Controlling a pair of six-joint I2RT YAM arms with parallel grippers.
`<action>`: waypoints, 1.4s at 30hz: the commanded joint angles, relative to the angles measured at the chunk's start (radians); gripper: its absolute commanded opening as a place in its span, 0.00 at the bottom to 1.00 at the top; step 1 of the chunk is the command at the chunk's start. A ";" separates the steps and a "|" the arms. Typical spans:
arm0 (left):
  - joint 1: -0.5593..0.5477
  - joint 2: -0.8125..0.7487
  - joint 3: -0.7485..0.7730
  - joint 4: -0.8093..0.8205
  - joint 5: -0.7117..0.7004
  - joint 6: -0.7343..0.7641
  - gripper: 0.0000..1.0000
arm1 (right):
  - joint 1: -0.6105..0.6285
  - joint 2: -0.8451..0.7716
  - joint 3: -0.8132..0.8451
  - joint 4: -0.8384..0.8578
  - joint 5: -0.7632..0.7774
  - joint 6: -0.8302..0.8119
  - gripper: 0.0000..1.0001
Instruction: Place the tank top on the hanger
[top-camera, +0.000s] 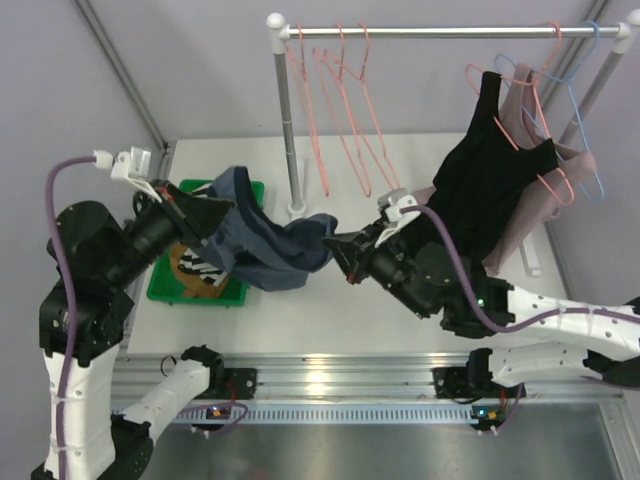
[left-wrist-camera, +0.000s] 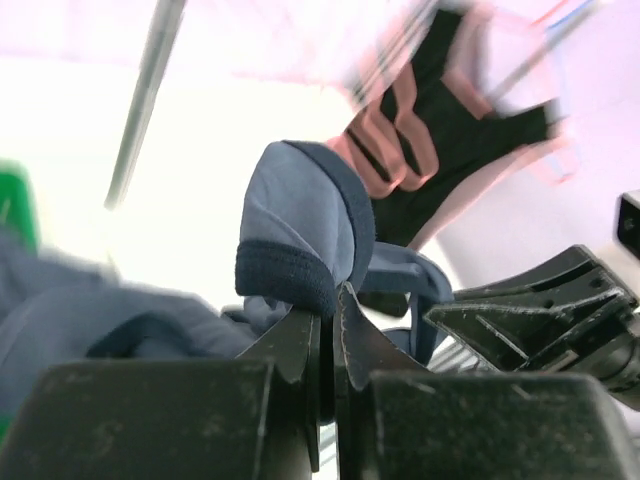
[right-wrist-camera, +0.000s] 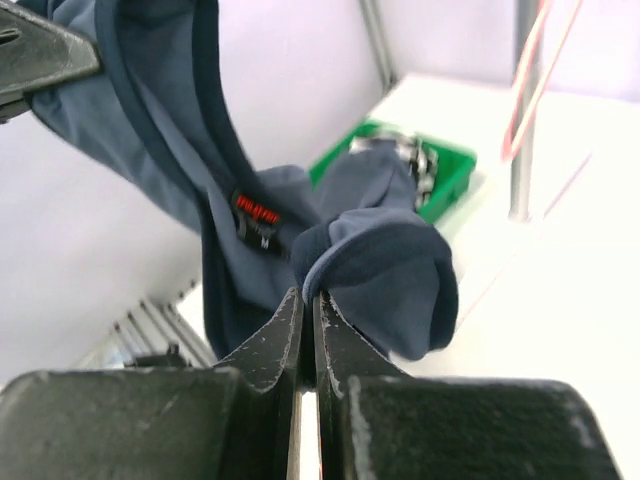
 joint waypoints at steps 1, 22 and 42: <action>-0.001 0.107 0.182 0.256 0.099 0.005 0.00 | 0.021 -0.064 0.131 -0.054 0.072 -0.135 0.00; -0.001 0.458 0.598 0.703 0.150 -0.133 0.00 | 0.021 0.102 0.817 -0.111 0.190 -0.622 0.00; -0.001 0.224 0.002 0.740 0.248 -0.130 0.00 | 0.007 -0.128 0.379 -0.239 0.270 -0.285 0.00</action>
